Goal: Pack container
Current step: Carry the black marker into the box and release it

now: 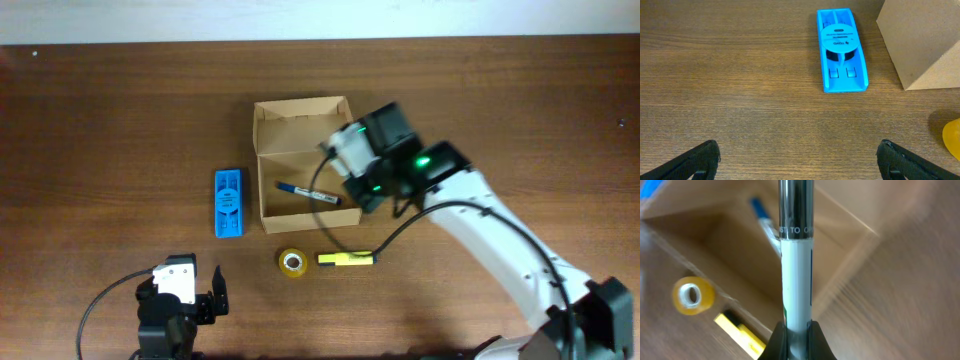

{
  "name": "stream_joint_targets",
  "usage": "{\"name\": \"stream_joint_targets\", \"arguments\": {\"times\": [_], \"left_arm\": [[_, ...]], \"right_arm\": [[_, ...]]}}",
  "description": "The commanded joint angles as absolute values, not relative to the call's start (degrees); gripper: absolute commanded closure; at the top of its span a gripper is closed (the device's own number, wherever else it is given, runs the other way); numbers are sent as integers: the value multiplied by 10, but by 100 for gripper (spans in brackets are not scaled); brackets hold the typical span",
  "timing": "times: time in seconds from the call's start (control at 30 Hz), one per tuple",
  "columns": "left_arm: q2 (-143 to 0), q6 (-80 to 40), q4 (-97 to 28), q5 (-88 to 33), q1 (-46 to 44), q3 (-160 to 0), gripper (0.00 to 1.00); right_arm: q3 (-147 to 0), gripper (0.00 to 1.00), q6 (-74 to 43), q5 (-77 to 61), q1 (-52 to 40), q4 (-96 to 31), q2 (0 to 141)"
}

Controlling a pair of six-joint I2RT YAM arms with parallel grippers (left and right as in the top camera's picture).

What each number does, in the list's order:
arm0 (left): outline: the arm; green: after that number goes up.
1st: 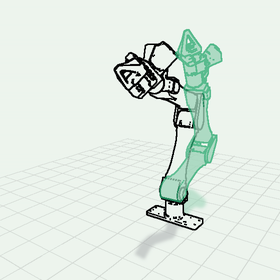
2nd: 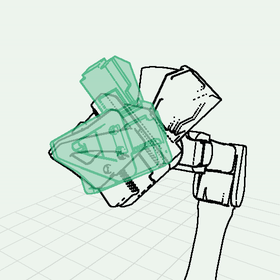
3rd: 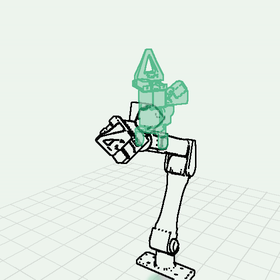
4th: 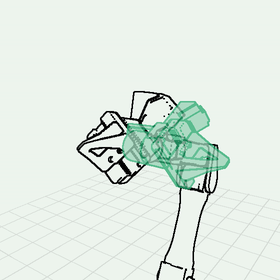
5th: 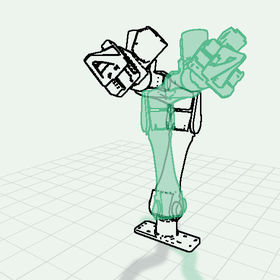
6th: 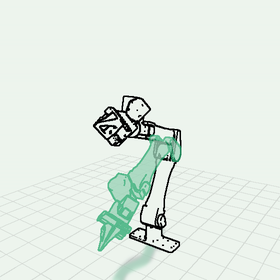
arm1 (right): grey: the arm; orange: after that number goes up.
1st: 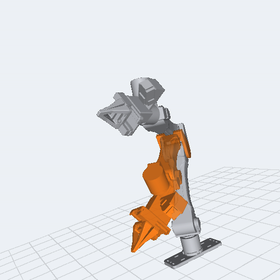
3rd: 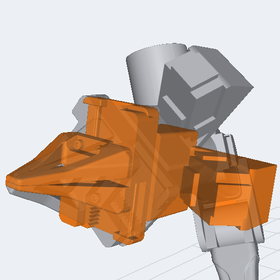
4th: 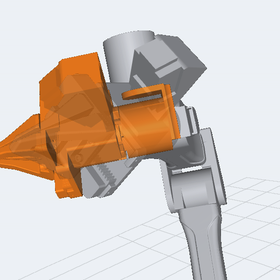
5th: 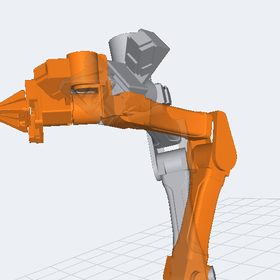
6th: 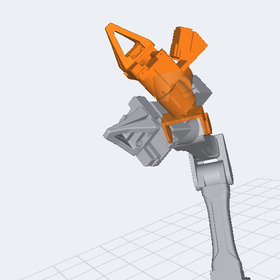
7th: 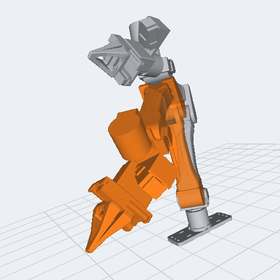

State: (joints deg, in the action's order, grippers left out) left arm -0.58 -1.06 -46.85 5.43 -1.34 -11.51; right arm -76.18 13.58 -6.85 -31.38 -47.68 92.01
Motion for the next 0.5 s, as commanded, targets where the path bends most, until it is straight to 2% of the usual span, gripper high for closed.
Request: {"name": "stream_joint_targets", "arguments": {"times": [0.0, 0.47], "left_arm": [[-3, -1, -467, 58, -10, -111, 1], [-3, -1, -467, 58, -10, -111, 0]], "right_arm": [[-781, 96, 205, -28, -358, -465, 949], [-822, 96, 253, -3, -375, -420, 1076]]}}
